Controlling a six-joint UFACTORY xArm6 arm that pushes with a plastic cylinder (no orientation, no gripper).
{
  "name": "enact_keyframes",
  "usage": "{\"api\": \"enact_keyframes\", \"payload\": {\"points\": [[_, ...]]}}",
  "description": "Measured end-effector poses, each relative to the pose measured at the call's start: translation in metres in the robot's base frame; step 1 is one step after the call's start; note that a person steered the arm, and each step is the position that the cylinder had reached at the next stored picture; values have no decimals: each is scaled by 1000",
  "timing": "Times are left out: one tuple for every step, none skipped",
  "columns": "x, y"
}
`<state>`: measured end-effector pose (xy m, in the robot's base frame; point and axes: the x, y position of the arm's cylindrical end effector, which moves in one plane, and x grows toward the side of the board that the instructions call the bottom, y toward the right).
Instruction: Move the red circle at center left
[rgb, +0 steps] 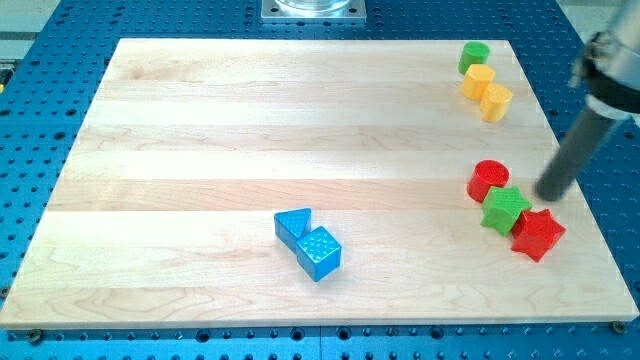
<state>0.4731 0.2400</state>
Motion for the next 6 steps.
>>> {"api": "enact_keyframes", "payload": {"points": [[-25,-93],[-38,-62],[-13,-62],[22,-126],[65,-120],[38,-180]]}}
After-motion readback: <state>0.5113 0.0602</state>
